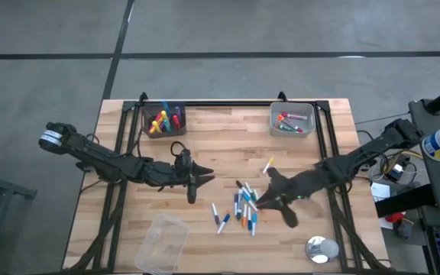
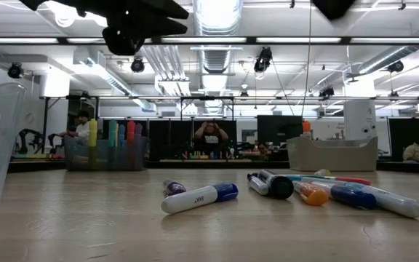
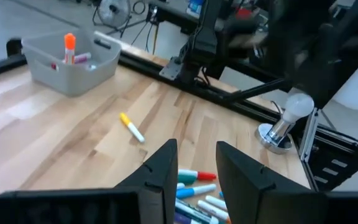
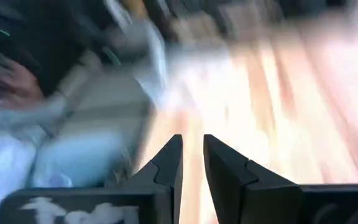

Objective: Pick & Place Markers
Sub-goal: Put the green marker pen into the gray bin

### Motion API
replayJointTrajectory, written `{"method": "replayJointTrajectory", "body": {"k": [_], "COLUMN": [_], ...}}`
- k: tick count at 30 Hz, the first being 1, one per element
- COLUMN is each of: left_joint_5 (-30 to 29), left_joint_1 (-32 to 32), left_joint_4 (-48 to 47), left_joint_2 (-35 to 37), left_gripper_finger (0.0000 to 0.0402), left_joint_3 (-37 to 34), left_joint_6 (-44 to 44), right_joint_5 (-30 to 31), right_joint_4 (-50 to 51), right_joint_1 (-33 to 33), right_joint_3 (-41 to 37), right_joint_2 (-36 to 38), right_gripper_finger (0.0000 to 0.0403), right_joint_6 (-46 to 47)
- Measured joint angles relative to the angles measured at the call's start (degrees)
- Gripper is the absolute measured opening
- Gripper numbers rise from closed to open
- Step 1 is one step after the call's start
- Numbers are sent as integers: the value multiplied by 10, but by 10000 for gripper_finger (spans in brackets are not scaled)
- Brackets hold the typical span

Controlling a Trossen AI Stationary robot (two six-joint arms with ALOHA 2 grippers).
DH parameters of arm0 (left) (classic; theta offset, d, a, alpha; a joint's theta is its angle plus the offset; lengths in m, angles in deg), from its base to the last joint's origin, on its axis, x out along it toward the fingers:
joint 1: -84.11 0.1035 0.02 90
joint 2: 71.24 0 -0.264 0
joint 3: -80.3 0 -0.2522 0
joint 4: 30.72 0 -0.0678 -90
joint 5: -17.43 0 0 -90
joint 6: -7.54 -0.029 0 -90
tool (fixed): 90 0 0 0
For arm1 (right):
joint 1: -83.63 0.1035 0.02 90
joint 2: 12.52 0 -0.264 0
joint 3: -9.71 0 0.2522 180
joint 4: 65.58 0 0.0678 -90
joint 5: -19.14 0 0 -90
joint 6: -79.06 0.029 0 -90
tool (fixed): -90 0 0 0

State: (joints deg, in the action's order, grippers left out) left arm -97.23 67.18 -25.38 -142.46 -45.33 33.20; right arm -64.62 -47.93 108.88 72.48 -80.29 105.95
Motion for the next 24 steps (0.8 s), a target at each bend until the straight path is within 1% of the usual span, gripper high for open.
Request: {"method": "replayJointTrajectory", "body": {"k": [1, 2, 3, 4, 6, 7, 9, 10, 13, 15, 18, 20, 24], "left_joint_5": [0, 0, 0, 0, 5, 17, 43, 52, 70, 75, 75, 75, 75], "left_joint_1": [0, 0, 0, 0, 0, 0, 0, 0, -2, -2, -2, -2, -3], "left_joint_4": [-4, -6, -7, -7, -15, -17, -21, -22, -22, -23, -23, -25, -31], "left_joint_2": [0, 0, 0, 0, 0, -1, -1, -1, -1, -1, -1, -1, -1], "left_gripper_finger": [106, 106, 106, 106, 106, 106, 106, 106, 106, 106, 106, 106, 106], "left_joint_3": [0, -2, -4, -6, -8, -8, -8, -8, -8, -8, -10, -15, -20], "left_joint_6": [8, 13, 17, 19, 26, 30, 33, 33, 34, 34, 34, 33, 33], "right_joint_5": [18, 50, 85, 118, 147, 146, 121, 107, 79, 65, 59, 57, 57], "right_joint_4": [52, 88, 104, 103, 100, 94, 97, 102, 110, 185, 296, 349, 437], "right_joint_1": [-2, -4, -7, -8, -8, -6, -2, -1, -18, -31, -45, -47, -49], "right_joint_3": [3, 5, 7, 8, 7, 7, 10, 14, 60, 107, 187, 238, 317], "right_joint_2": [-8, -18, -28, -40, -64, -80, -113, -129, -179, -221, -301, -349, -433], "right_gripper_finger": [63, 63, 63, 63, 63, 62, 59, 59, 61, 67, 80, 90, 106], "right_joint_6": [44, 71, 80, 80, 49, 5, -110, -147, -204, -245, -321, -372, -439]}}
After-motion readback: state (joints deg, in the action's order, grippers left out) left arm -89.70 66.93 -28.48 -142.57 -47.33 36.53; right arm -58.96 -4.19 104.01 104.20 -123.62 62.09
